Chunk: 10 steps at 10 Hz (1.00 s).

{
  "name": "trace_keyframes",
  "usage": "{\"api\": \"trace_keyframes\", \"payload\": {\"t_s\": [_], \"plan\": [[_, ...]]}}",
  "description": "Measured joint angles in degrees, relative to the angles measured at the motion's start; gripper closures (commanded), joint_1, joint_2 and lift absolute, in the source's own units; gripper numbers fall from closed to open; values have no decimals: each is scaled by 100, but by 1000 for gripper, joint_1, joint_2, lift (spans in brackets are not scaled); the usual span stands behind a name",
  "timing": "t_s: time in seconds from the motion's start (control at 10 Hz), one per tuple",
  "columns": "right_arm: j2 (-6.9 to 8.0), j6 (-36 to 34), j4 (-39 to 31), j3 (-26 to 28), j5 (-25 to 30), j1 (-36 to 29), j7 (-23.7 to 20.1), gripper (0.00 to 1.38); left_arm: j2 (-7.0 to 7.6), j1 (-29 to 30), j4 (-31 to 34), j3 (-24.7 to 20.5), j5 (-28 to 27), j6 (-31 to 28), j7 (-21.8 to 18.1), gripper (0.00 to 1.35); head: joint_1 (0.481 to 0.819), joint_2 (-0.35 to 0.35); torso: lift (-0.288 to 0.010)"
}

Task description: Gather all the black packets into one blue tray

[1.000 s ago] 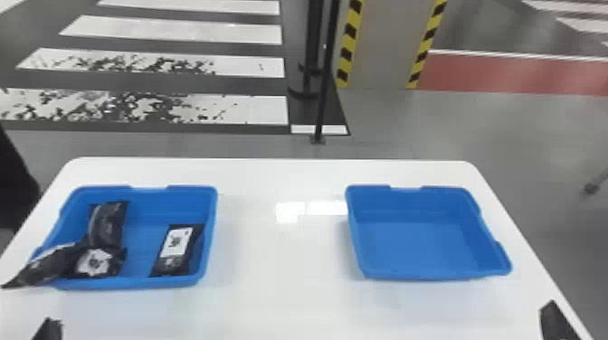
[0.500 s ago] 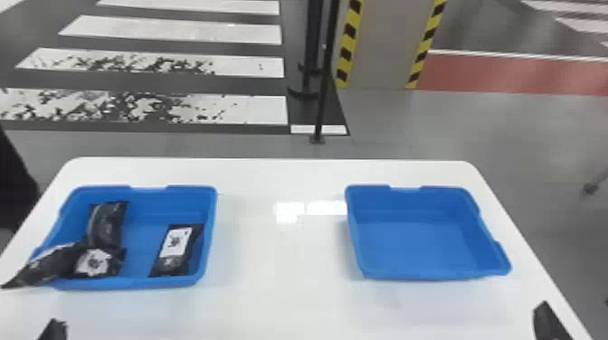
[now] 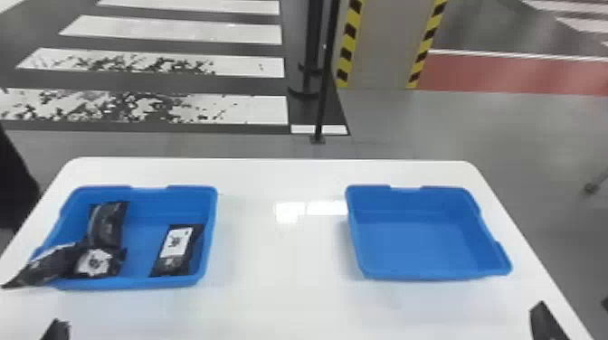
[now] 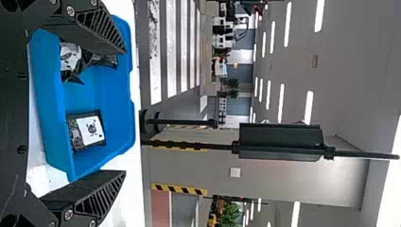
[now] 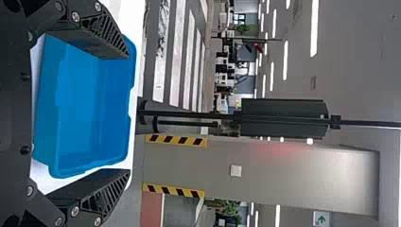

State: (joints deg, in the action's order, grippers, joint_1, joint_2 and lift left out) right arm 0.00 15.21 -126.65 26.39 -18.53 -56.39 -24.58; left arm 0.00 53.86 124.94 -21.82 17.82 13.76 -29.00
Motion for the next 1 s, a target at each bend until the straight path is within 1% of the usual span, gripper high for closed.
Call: {"api": "trace_keyframes", "payload": {"t_s": [1.0], "plan": [[0, 12, 2, -5, -45, 1, 0, 176, 0, 0, 0, 11, 46, -63, 0, 136, 695, -100, -110]]}}
